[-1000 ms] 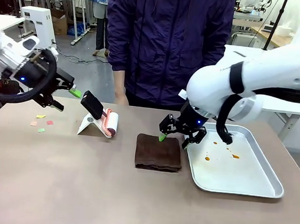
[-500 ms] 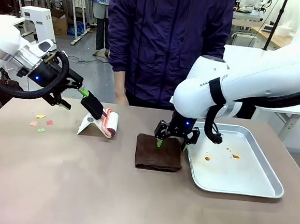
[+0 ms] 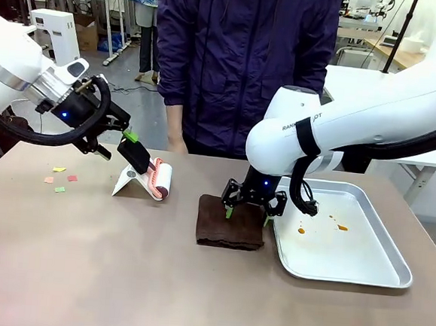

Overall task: Clean the surface of the table.
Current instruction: Hold the Lint Roller with your left hand and the towel with your right hand.

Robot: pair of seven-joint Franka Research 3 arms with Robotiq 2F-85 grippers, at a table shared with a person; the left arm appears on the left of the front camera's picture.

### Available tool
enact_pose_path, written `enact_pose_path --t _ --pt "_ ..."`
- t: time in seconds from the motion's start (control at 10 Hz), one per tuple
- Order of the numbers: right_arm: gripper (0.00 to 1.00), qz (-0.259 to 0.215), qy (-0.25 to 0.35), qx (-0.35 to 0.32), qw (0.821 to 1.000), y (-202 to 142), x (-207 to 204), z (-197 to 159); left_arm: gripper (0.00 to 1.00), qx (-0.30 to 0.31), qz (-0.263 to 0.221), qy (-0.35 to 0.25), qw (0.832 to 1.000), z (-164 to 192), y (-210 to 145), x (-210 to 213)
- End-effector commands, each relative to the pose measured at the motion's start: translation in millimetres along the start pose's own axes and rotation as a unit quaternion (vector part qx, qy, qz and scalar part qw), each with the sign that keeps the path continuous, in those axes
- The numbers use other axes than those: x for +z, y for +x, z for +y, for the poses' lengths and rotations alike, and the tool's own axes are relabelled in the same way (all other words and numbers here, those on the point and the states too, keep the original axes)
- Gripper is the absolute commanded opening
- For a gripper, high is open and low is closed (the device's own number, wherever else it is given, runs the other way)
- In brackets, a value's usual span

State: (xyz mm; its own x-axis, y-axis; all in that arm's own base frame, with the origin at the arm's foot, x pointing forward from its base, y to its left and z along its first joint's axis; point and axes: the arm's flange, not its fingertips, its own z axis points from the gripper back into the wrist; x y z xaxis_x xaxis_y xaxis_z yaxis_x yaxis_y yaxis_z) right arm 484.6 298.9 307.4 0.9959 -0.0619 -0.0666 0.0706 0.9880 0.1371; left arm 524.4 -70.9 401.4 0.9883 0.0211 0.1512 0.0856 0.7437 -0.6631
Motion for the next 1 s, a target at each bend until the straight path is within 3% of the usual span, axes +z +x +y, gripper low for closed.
enact_pose_path --t 0.0,0.4,0.5,0.6,0.7,0.8,0.9 --pt "1.00 -0.009 -0.022 -0.013 1.000 4.5 0.0 8.7 1.00 -0.005 -0.011 0.001 1.000 -7.1 4.6 -9.4" --pt "1.00 -0.005 -0.026 -0.013 1.000 4.0 -5.4 6.7 1.00 -0.001 -0.014 0.008 1.000 -10.5 6.9 -15.6" --pt "1.00 -0.010 -0.021 0.000 1.000 3.3 -6.1 6.3 0.78 0.004 -0.021 0.001 1.000 -10.3 7.5 -15.5" --pt "0.40 -0.005 -0.020 0.009 1.000 1.9 -6.3 7.6 0.41 0.004 -0.021 0.000 1.000 -10.7 7.3 -15.3" --pt "0.40 -0.005 -0.017 0.011 1.000 1.8 -6.4 8.1 0.19 0.003 -0.022 -0.001 1.000 -10.7 6.9 -15.0" --pt "0.00 -0.007 -0.017 0.010 1.000 2.2 -6.7 8.3 0.00 0.002 -0.024 0.001 1.000 -10.7 6.6 -15.0" --pt "0.36 -0.007 -0.016 0.010 1.000 2.0 -6.9 8.2 0.00 0.001 -0.023 -0.001 1.000 -10.9 6.7 -14.7"
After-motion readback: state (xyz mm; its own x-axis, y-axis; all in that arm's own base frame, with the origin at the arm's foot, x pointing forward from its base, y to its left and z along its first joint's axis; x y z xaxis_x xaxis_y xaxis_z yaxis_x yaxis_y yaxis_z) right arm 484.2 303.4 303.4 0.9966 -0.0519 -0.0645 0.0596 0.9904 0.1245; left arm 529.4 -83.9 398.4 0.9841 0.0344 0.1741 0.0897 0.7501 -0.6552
